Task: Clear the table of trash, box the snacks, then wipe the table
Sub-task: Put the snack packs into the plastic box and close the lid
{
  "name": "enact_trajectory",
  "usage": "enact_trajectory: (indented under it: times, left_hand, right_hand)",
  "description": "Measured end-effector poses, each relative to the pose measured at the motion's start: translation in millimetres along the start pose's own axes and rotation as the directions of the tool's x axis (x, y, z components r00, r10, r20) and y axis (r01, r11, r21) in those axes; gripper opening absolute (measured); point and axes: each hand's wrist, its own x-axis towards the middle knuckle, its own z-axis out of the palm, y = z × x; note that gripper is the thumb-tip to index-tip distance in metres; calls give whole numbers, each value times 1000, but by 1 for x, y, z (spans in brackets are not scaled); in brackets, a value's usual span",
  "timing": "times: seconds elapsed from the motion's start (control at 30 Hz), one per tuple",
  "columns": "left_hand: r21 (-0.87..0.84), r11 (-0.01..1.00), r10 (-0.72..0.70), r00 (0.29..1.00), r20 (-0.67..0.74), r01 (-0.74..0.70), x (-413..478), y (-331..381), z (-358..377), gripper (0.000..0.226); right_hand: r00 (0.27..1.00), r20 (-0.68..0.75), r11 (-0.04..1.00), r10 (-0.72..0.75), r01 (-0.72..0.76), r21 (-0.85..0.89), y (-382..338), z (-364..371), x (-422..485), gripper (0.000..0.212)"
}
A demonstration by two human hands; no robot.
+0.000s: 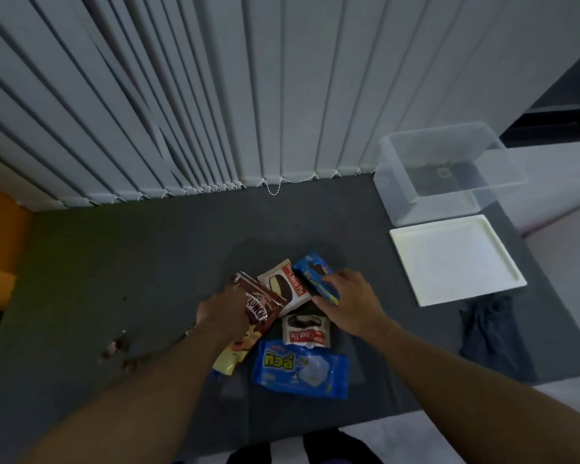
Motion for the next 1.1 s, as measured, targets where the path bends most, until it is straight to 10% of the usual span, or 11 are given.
enact_trajectory:
  times: [0.37,0.63,0.83,1.1]
  left_hand:
    - [-99,964,-253,965,-64,246,-18,-12,1,51]
    - [-434,899,55,998,3,-49,-31,7,19,37]
    - [-376,915,239,948,211,-147,-43,30,37,71]
    - [-293,929,280,947,159,-226,-52,39,47,50]
  right_hand:
    - [966,258,1000,-28,27,8,24,-3,36,77]
    - [972,236,1000,1,5,-23,12,-7,31,74]
    - [984,171,999,45,-49,15,7,-8,6,71]
    - [993,83,994,86,-91,59,10,-13,-27,70]
